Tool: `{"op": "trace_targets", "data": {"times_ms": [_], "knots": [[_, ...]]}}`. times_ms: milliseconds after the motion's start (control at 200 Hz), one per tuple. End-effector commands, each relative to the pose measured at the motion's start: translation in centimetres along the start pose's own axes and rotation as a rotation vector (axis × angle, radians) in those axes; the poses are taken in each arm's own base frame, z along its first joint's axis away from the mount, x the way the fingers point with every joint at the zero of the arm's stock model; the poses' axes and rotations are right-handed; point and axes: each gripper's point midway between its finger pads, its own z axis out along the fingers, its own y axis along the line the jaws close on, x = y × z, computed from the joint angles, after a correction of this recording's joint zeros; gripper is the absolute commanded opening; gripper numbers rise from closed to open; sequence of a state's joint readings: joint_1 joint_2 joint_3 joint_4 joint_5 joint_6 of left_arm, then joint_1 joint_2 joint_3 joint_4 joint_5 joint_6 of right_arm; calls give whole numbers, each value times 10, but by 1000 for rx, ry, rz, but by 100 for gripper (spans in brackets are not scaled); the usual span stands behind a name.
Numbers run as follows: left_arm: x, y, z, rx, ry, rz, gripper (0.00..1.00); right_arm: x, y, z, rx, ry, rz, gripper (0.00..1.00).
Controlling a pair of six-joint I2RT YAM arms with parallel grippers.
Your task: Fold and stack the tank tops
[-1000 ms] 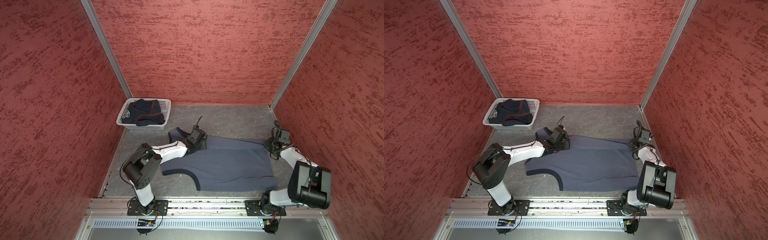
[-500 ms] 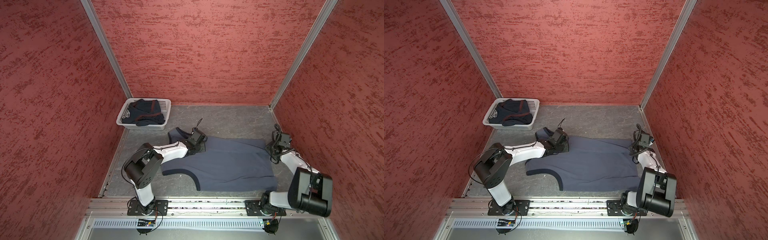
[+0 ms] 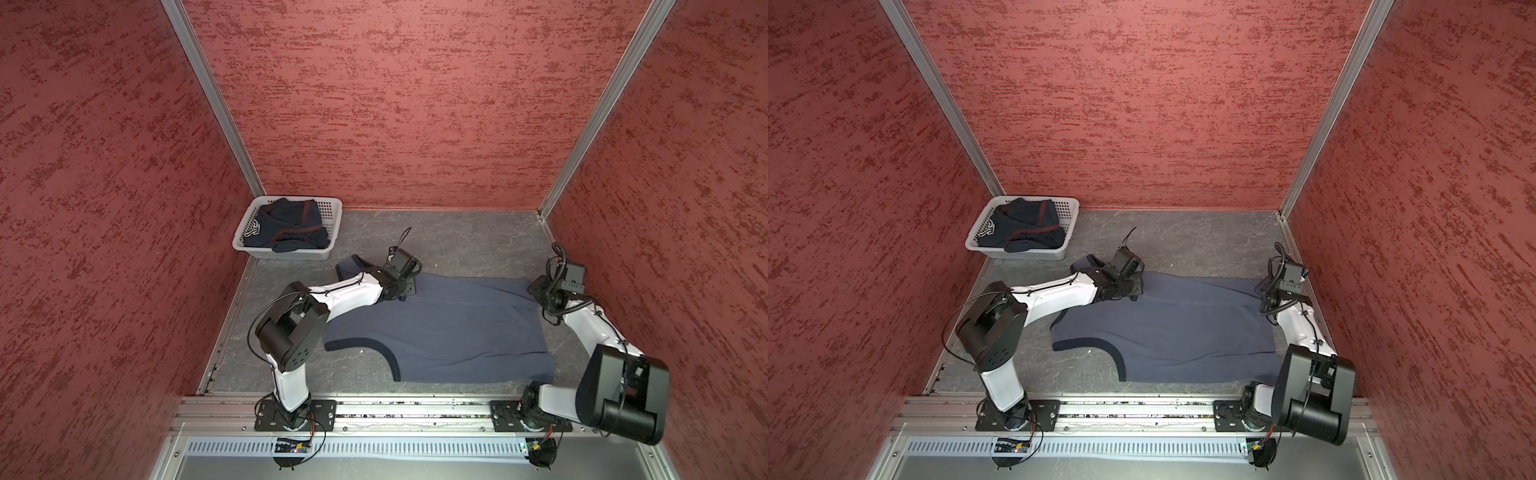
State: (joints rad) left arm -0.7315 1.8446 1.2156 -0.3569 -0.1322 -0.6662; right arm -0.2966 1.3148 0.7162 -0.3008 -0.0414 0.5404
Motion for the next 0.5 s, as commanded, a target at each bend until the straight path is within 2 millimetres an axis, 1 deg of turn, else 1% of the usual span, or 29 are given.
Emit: {"op": "trace_targets", "data": {"times_ms": [0,60,105,180,265,361,421,496], "knots": [[16,11,11,-54,74,-20,47,2,19,3,-65,19,-38,60],[18,8,13,-40,82,-21,46,4,21,5,-65,24,-51,60],[18,7,14,-30,84,-22,42,5,22,6,-58,25,-55,60],[19,4,15,-16,84,-20,33,8,22,10,-54,40,-58,61],[19,4,15,-7,84,-22,19,15,23,16,-58,66,-51,61],[16,3,10,17,69,-27,6,25,12,25,-15,101,-27,61],[15,1,4,37,52,-27,0,28,3,28,25,106,-11,61],[13,0,-7,62,21,-26,0,33,-8,28,69,108,7,60]]}}
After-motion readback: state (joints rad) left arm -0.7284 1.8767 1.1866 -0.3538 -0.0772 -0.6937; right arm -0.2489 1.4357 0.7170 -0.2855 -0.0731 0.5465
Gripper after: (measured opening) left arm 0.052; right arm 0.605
